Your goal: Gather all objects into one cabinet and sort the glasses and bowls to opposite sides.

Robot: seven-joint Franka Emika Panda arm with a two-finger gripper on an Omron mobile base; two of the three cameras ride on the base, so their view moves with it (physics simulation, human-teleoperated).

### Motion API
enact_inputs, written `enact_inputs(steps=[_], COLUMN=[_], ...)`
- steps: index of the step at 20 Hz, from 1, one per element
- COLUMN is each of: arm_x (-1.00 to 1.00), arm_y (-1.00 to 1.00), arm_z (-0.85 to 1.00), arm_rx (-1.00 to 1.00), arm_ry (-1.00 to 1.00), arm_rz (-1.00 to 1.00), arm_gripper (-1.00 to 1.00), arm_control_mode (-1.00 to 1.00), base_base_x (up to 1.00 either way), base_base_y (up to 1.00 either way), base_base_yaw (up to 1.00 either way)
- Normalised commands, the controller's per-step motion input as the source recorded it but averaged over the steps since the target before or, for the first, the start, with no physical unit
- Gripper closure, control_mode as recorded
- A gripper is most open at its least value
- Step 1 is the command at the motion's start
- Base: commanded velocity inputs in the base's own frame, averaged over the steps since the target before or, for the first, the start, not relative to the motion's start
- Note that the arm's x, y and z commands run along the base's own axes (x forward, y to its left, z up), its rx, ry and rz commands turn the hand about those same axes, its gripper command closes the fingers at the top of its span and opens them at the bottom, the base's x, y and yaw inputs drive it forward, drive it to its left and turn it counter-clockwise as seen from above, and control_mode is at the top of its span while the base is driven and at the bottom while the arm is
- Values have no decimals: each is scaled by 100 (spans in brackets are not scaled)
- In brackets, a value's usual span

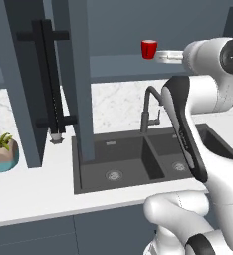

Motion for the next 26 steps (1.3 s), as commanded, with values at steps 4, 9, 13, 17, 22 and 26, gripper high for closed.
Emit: enact_inputs(steps=[4,9,13,17,22,26], arm_x=[1,4,19,33,41,49], arm_y=[0,0,0,0,0,0], arm_z=[-27,-28,-11,-1,0,1], arm_rx=[0,0,0,0,0,0], arm_ry=[0,-2,0,0,0,1], arm_rz=[0,0,0,0,0,-1], arm_gripper=[-100,-100,-100,-100,-100,-100], arm_control_mode=[-100,-100,-100,-100,-100,-100], base_base_x=[0,0,0,0,0,0], base_base_y=[0,0,0,0,0,0], base_base_yaw=[0,0,0,0,0,0])
